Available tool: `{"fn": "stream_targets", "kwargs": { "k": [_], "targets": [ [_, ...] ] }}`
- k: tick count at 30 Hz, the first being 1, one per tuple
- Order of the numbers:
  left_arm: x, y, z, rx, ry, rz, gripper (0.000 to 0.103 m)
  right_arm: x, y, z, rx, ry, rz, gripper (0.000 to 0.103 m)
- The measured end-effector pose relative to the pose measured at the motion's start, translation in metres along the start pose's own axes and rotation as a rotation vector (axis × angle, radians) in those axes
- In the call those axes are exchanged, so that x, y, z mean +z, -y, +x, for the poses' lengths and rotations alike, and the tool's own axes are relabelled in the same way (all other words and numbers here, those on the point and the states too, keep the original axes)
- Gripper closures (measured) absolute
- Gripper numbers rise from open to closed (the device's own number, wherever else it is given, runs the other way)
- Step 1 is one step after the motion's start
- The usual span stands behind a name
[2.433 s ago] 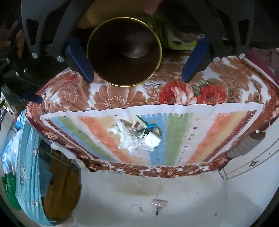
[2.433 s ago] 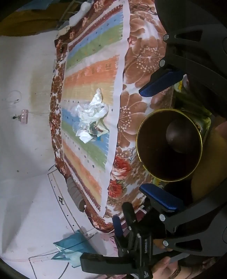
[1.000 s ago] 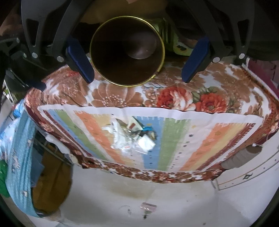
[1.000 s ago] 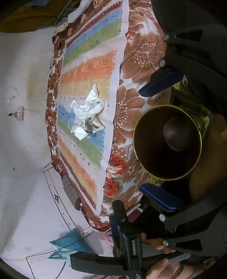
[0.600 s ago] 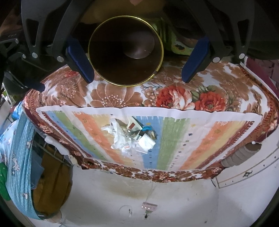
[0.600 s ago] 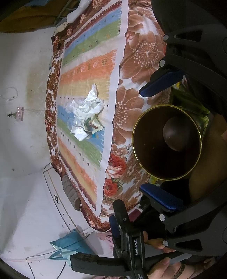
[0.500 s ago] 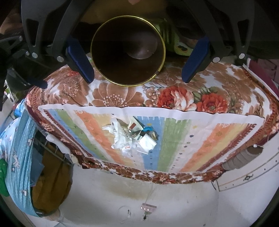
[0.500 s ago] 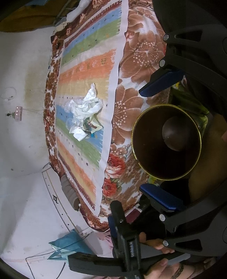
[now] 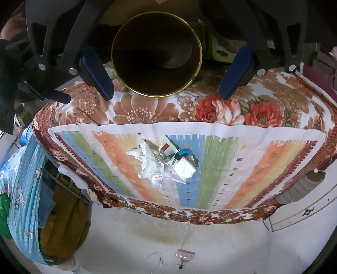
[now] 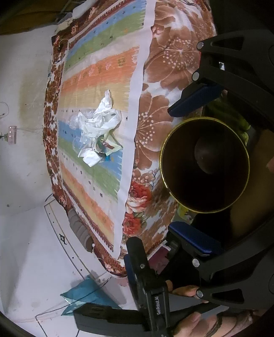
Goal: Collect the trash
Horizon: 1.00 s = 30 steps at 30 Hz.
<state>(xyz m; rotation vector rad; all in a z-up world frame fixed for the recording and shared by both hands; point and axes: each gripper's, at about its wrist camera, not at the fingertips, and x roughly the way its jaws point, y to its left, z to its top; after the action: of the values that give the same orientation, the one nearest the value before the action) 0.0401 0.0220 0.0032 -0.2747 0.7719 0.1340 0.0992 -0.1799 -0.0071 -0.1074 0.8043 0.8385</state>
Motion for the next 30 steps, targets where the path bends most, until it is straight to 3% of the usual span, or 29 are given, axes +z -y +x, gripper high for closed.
{"fn": "stream_targets", "kwargs": {
  "k": [6, 9, 14, 18, 21, 30],
  "targets": [
    [0.016, -0.001, 0.007, 0.038, -0.011, 0.018, 0.006, 0.011, 0.000, 0.005, -0.020, 0.008, -0.022, 0.009],
    [0.023, -0.001, 0.012, 0.111, 0.002, 0.029, 0.006, 0.019, 0.006, 0.008, -0.030, 0.006, -0.011, 0.009],
    [0.037, -0.008, 0.022, 0.097, -0.019, 0.002, 0.006, 0.035, 0.020, 0.016, -0.045, -0.016, 0.035, 0.009],
    [0.050, -0.014, 0.035, 0.107, -0.055, -0.016, 0.006, 0.049, 0.020, 0.019, -0.053, -0.003, -0.014, 0.009],
    [0.060, -0.016, 0.042, 0.065, -0.073, -0.016, 0.006, 0.058, 0.023, 0.023, -0.057, -0.007, -0.014, 0.009],
    [0.088, -0.027, 0.065, 0.039, -0.066, -0.097, 0.006, 0.090, 0.042, 0.045, -0.132, -0.043, -0.038, 0.009]
  ]
}}
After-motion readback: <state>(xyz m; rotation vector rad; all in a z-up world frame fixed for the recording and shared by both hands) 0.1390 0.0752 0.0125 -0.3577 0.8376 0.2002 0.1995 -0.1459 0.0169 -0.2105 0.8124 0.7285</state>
